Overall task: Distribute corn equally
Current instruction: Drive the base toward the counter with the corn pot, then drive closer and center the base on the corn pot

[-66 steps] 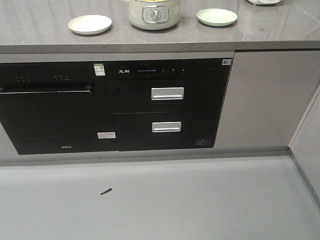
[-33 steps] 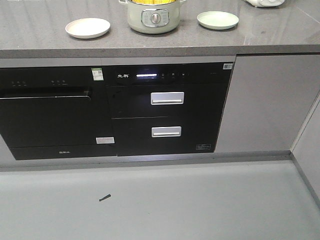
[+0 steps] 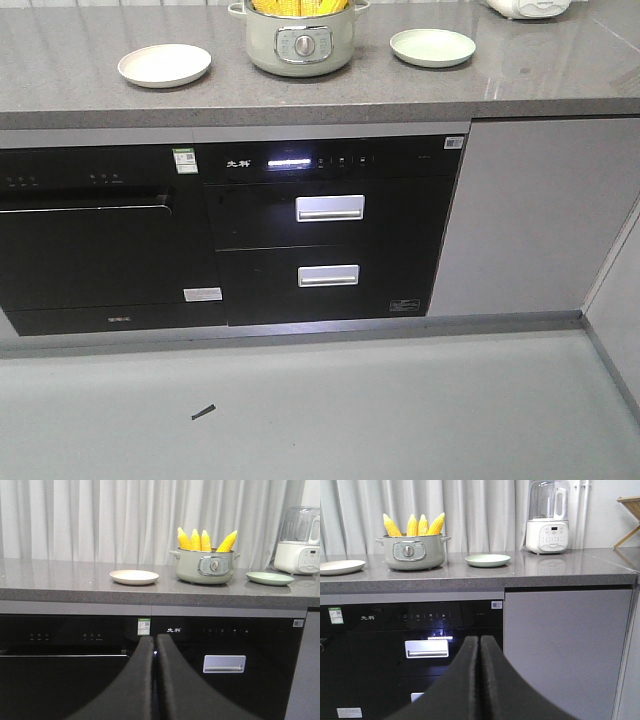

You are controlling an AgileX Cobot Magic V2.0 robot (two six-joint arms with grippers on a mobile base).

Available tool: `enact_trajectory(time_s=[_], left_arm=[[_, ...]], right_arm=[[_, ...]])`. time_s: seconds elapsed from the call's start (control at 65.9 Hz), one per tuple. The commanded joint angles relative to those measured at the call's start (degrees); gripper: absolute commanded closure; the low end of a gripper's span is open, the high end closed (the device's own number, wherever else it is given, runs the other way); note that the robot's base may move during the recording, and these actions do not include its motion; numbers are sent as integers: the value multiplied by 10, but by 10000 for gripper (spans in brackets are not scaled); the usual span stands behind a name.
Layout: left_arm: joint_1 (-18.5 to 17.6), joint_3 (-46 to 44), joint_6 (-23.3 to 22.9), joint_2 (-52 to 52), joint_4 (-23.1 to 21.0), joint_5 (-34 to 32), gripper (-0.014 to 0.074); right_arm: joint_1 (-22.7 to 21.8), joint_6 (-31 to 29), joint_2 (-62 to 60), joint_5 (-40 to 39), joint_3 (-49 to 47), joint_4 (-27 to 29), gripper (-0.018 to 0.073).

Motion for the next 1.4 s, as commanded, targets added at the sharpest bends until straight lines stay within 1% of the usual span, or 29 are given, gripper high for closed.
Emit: enact_trajectory(time_s=[0.0, 1.38], left_arm=[[2, -10, -1, -9, -1, -42, 603], [2, -10, -1, -9, -1, -42, 603]], right_arm=[[-1, -5, -3, -41, 5, -4, 565], [-1, -5, -3, -42, 5, -4, 565]])
